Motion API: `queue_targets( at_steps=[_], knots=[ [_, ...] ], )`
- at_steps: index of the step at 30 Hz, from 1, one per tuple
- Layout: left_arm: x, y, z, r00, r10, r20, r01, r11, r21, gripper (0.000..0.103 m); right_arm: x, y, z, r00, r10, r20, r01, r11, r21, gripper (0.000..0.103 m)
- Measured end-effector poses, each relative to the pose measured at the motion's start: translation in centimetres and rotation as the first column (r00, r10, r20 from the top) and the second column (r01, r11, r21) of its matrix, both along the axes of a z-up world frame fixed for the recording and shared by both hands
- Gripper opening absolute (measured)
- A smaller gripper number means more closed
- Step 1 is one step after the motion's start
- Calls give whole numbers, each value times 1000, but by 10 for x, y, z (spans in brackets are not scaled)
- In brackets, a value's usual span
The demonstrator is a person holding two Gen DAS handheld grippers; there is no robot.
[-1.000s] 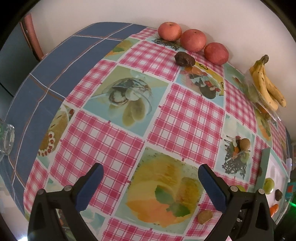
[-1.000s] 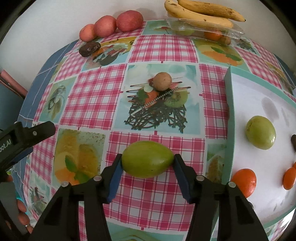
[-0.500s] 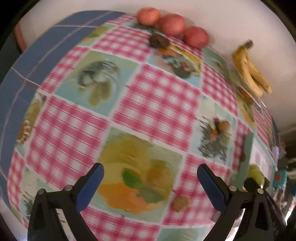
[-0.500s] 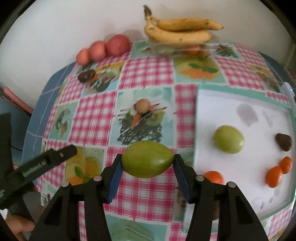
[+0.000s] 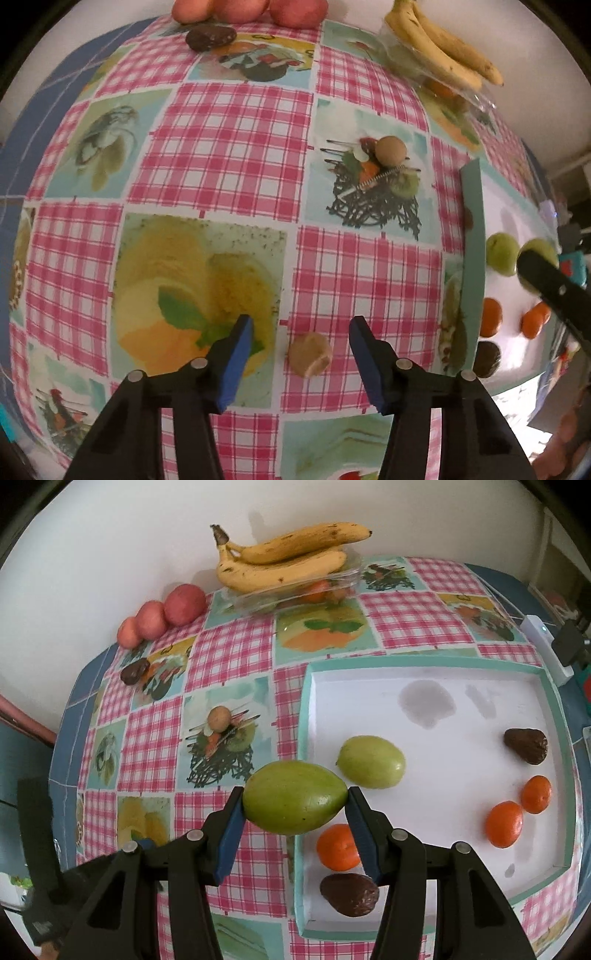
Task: Organize fruits
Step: 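Close the left gripper on the small brown round fruit, then carry the brown fruit with the left tool over the tray while the right carries the mango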
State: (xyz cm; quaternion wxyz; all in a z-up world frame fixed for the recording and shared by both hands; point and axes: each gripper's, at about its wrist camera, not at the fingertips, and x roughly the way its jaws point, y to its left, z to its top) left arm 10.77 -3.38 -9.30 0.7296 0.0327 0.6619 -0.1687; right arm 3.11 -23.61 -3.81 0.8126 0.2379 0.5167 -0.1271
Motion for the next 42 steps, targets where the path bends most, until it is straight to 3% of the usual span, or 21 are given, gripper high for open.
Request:
queue_targets(
  at_steps=[14,18,22,33,42],
  knots=[
    [-24,-12,-3,997,-72,20,70,995,75,51,1,-2,0,1000,3,5,-3,1000,15,56],
    [-33,-23,-2,995,-91,32,87,991,100,44,0,-3,0,1000,-1,3,1,1000,17,56],
    [-38,-31,0,994,-106,33,102,990,98,35,-1,-5,0,1000,-7,3,7,1000,19,56],
    [-26,-37,3,993,-106,45,100,989,106,26,-1,-6,-1,1000,-12,1,12,1000,23,56],
    [-15,-27,17,993,-85,87,79,994,72,26,-4,-10,-3,1000,-19,-1,19,999,26,56]
  ],
)
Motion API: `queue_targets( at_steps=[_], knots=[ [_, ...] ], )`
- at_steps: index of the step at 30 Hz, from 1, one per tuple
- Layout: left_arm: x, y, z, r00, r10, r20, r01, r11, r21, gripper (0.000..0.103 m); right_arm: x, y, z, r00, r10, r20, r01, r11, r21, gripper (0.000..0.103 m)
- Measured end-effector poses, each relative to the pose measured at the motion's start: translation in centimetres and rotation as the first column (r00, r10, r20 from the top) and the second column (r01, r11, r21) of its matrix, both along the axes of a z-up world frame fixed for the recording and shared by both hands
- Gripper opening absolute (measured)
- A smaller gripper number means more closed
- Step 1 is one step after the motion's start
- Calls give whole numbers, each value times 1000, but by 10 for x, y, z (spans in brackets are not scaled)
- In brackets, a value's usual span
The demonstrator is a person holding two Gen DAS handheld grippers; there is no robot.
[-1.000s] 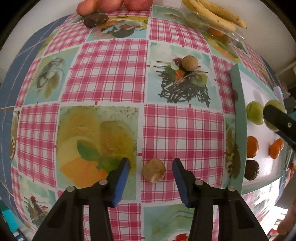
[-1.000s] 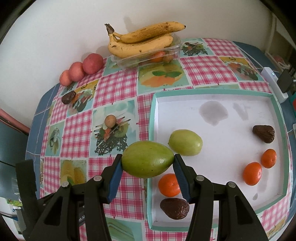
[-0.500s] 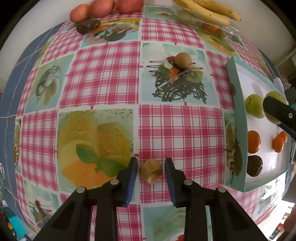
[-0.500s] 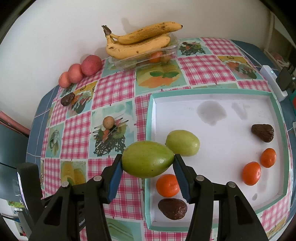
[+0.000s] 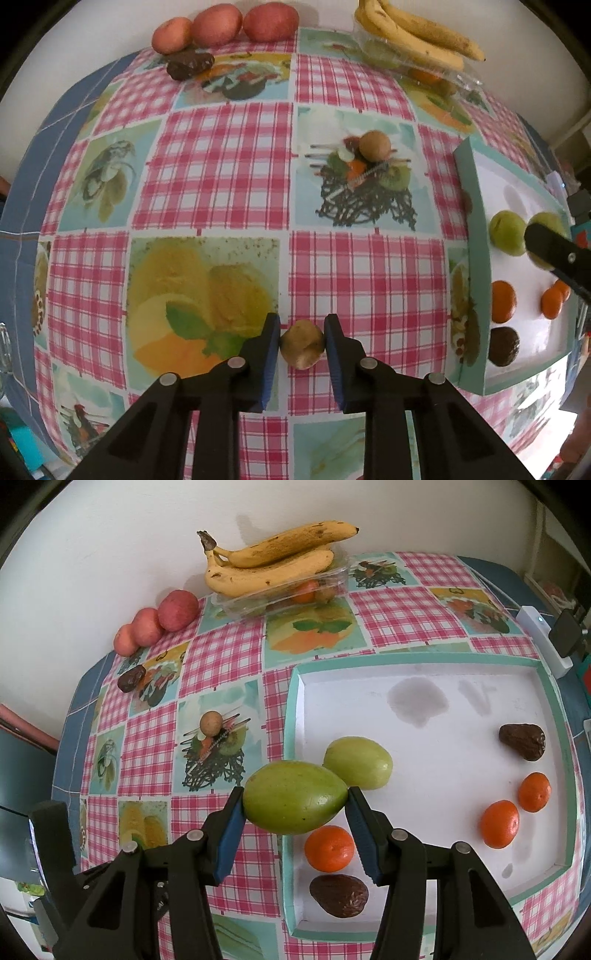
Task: Organize fruits
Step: 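Carry the brown fruit with the left tool over the tray while the right carries the mango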
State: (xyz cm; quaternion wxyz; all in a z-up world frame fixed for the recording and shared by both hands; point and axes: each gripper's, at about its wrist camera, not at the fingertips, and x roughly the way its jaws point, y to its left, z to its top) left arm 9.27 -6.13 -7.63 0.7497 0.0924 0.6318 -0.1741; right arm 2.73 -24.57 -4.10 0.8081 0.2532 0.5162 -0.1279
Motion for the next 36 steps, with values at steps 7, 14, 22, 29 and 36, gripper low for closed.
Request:
queue_targets(
  at_steps=[7,14,22,29,36],
  knots=[
    [7,0,28,998,10,54,-9,1000,-28,26,-4,-12,-1,1000,-31,2,31,999,22,56],
    [2,-5,42,994,3,112,5,997,-73,26,-23,-51,-2,991,-134,-13,134,991,-6,56],
    [-20,-38,49,988,-44,149,64,990,-127,26,-52,-96,-7,966,-257,-35,255,965,-52,56],
    [-47,-79,63,962,-163,217,200,967,-161,26,-75,-125,0,939,-344,-16,341,935,-103,56],
    [-66,-122,65,909,-282,307,337,931,-142,26,-87,-141,11,921,-386,56,390,914,-111,56]
  ],
)
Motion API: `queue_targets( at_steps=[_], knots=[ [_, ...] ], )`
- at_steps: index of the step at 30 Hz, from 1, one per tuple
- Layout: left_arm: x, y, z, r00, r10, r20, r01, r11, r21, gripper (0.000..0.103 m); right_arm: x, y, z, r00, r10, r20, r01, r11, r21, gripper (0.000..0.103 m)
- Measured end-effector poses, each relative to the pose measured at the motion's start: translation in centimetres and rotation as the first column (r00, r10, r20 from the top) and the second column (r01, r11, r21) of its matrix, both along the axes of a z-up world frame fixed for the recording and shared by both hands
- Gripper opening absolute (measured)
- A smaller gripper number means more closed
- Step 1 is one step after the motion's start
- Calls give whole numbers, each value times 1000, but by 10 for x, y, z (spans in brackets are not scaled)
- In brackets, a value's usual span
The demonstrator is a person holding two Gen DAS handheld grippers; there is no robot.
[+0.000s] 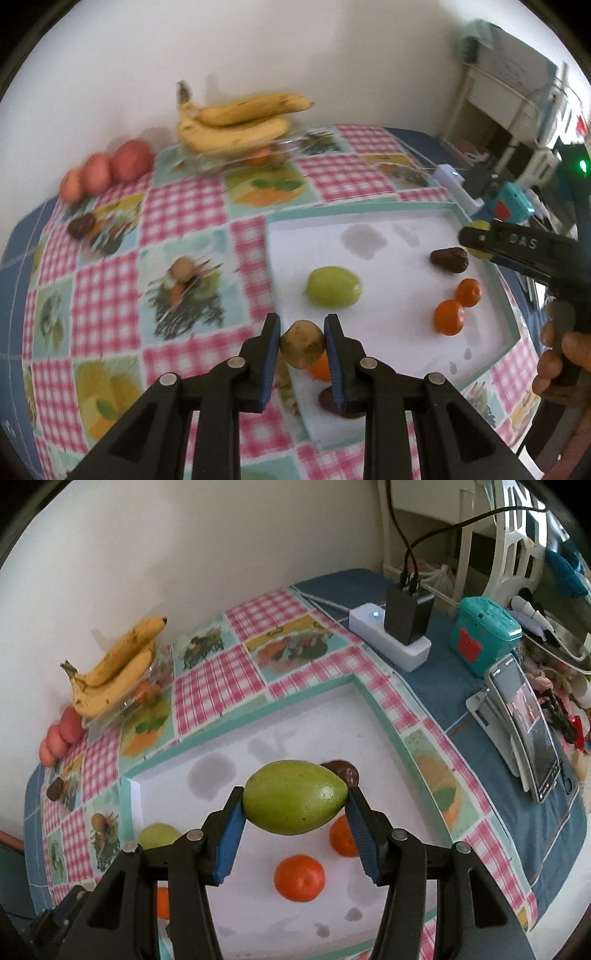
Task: Organize fruits
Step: 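Carry the brown fruit with the left tool over the tray while the right carries the mango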
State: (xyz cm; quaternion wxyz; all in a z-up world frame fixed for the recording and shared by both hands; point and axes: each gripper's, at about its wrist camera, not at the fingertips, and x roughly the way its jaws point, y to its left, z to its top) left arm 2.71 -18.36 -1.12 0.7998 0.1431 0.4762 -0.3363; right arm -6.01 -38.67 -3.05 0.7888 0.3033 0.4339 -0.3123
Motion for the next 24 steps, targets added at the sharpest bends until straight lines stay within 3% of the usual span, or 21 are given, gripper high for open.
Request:
queue_targets(
  at_steps=[8,19,24],
  knots=[
    [6,-30,-23,998,-30,-50,27,998,-55,26,4,1,-4,1000,7,5,-7,1000,8,56],
    [19,-37,-54,995,16,-96,-16,1000,-2,26,14,3,-30,997,48,-61,-44,997,58,56],
    [18,-39,-55,994,8,-107,-8,1000,-1,26,18,7,-39,993,71,-92,-66,996,56,56]
  ],
)
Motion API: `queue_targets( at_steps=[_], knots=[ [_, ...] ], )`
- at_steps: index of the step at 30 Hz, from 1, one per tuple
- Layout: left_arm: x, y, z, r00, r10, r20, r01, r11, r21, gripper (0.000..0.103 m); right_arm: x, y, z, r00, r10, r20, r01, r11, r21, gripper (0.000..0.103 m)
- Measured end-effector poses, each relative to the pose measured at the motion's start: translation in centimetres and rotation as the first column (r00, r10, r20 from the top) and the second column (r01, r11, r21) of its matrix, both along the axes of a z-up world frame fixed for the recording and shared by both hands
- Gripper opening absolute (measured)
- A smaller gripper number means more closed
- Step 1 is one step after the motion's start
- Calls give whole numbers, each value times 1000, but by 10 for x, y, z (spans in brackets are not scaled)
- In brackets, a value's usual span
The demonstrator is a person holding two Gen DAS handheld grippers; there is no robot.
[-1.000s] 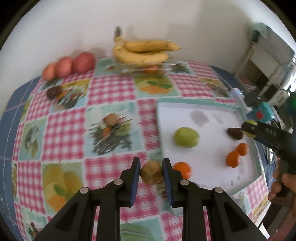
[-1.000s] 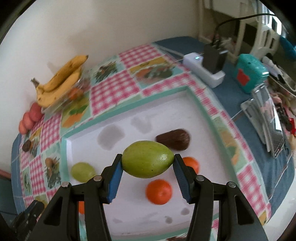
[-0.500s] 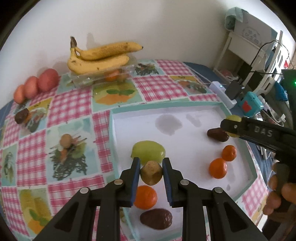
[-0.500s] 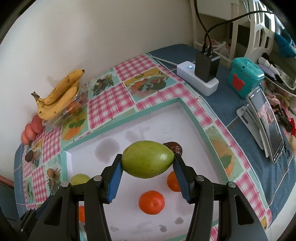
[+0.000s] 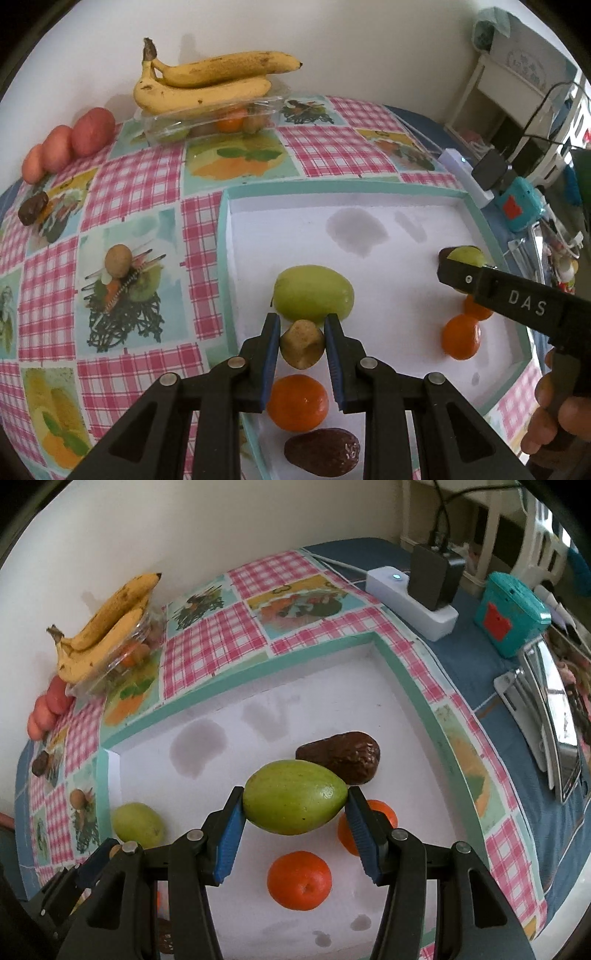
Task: Organize fruits
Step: 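Lower and open the left gripper over the tray while the right gripper releases the mango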
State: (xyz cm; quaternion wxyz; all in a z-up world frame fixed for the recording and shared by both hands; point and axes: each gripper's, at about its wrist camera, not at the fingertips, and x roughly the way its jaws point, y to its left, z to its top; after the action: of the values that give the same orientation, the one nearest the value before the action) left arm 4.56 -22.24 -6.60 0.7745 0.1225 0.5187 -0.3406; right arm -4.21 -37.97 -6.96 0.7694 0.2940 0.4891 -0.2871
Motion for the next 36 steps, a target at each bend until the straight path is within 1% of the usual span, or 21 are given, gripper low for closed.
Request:
queue_targets(
  at_steps=[4,9,14,26,36],
  knots=[
    [-3,-4,-4,1000,-13,-5,13,1000,22,26,4,6,-1,1000,25,-9,-25,1000,-1,56],
    [-3,-5,-15,999,-11,-39,12,999,46,26,8,10,-7,999,46,-23,-46,999,7,56],
    [-1,-5,-17,999,-1,-48,2,999,34,26,12,12,-15,998,57,-41,-57,998,19,56],
    [0,-4,-19,998,5,-57,-3,1000,24,26,24,26,-22,991,116,-72,-118,993,-22,56],
    [0,-5,-19,999,3,-54,-2,1000,27,27,26,27,-24,988,131,-79,-135,990,-48,56]
  ],
)
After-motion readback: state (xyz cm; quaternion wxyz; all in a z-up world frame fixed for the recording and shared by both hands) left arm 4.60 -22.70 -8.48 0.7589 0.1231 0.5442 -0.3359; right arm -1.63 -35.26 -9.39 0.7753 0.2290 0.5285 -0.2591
